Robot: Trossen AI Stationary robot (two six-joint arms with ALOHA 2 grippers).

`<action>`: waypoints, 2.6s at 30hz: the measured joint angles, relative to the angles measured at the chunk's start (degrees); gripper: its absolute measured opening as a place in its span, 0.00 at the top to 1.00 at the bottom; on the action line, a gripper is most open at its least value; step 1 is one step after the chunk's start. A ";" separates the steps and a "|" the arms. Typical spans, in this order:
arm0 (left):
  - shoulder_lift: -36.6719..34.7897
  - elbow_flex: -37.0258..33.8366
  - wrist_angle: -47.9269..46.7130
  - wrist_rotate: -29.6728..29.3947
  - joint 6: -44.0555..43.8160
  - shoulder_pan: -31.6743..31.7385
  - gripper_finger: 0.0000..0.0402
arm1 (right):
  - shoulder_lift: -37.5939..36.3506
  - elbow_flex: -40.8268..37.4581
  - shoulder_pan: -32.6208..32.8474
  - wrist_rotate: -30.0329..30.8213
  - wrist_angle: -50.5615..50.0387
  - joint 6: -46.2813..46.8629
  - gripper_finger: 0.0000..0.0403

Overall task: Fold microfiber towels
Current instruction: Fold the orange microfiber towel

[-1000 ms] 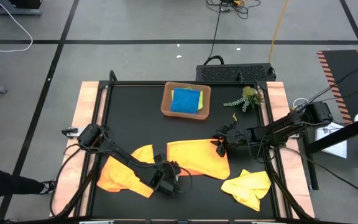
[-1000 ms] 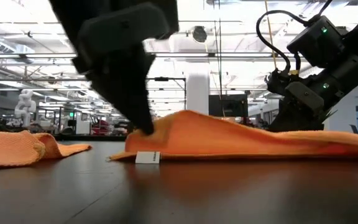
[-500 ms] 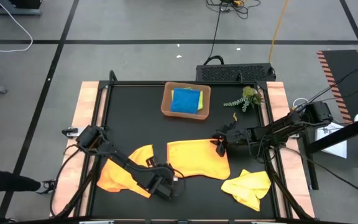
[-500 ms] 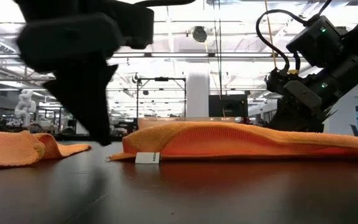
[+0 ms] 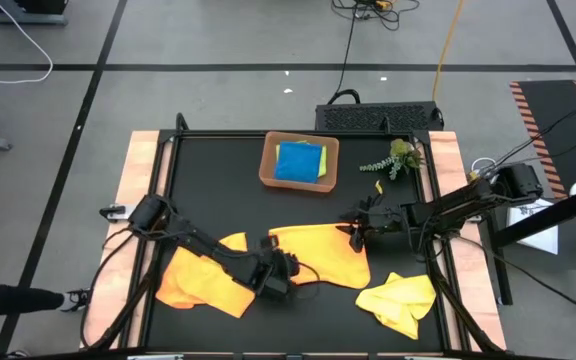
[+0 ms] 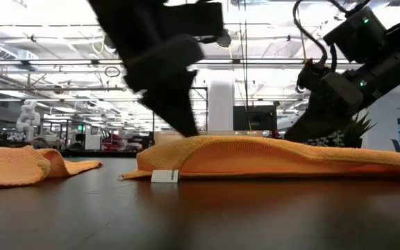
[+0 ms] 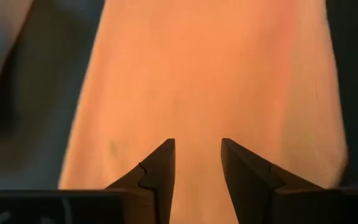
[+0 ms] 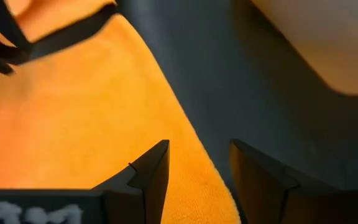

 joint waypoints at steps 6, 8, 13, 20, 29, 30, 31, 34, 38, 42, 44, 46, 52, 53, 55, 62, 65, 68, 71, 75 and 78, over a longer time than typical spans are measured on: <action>-1.32 0.00 8.33 0.99 11.13 4.18 0.67 | -10.10 0.00 0.67 -0.09 -6.74 -3.05 0.60; -2.46 0.02 12.66 2.04 15.02 5.11 0.67 | -14.29 0.00 0.96 -0.22 -11.31 -2.43 0.60; -3.89 -5.56 33.57 14.22 24.91 8.42 0.67 | -21.41 -0.07 0.00 -1.66 -25.27 5.07 0.60; -2.80 -15.36 56.97 25.04 21.95 14.69 0.67 | -20.82 -3.72 -1.20 -5.92 -28.89 10.74 0.59; -2.82 -15.76 58.75 25.89 21.29 15.84 0.67 | -17.76 -9.77 -3.49 -11.20 -14.26 12.05 0.47; -2.82 -15.76 58.82 25.88 20.87 15.84 0.67 | -17.50 -10.14 -3.64 -11.82 -12.92 12.06 0.46; -2.82 -15.76 58.82 25.96 20.74 15.84 0.67 | -17.21 -10.48 -3.69 -12.08 -12.21 12.11 0.47; -2.82 -15.76 59.37 25.99 19.87 15.87 0.67 | -15.28 -10.73 -3.72 -11.80 -10.87 11.91 0.53; -1.81 -15.67 60.79 27.58 18.44 17.07 0.65 | -13.22 -10.87 -3.73 -11.42 -8.49 9.75 0.70; -0.40 -14.61 61.11 29.29 16.82 18.33 0.58 | -13.43 -11.03 -3.36 -13.85 -1.53 5.70 0.91; -0.22 -14.02 61.14 29.29 16.76 18.83 0.53 | -13.80 -10.81 -3.12 -14.19 2.56 3.50 0.98; -0.22 -13.52 61.20 29.29 16.47 19.35 0.49 | -13.91 -10.33 -2.66 -14.37 4.89 2.23 0.97; -0.20 -11.47 61.44 30.93 15.04 21.29 0.38 | -13.85 -7.18 -2.45 -15.27 5.55 -1.13 0.99; -0.20 -11.07 61.46 31.50 14.81 21.59 0.37 | -13.87 -6.85 -2.45 -15.28 5.50 -1.51 0.99; -0.20 -10.66 61.53 31.89 14.72 21.98 0.35 | -13.89 -6.22 -2.45 -15.28 5.70 -2.23 0.99; -0.11 -9.05 61.17 35.46 15.11 23.31 0.34 | -13.91 -5.60 -2.43 -16.66 6.06 -3.85 1.00; -0.11 -9.05 58.96 36.42 15.11 24.18 0.34 | -13.91 -5.60 -2.43 -16.72 6.27 -4.02 1.00; -0.09 -9.05 58.03 38.58 14.83 25.11 0.34 | -13.90 -5.60 -2.43 -16.72 6.36 -4.54 1.00; 0.64 -9.05 57.11 39.45 14.42 25.86 0.34 | -13.91 -5.60 -2.43 -16.72 7.21 -4.90 1.00; 1.95 -9.10 58.37 42.28 13.75 26.55 0.34 | -13.91 -5.55 -2.42 -16.74 8.17 -5.47 1.00; 1.99 -9.05 58.77 43.19 13.17 26.99 0.34 | -13.91 -5.53 -2.43 -17.77 9.14 -5.48 1.00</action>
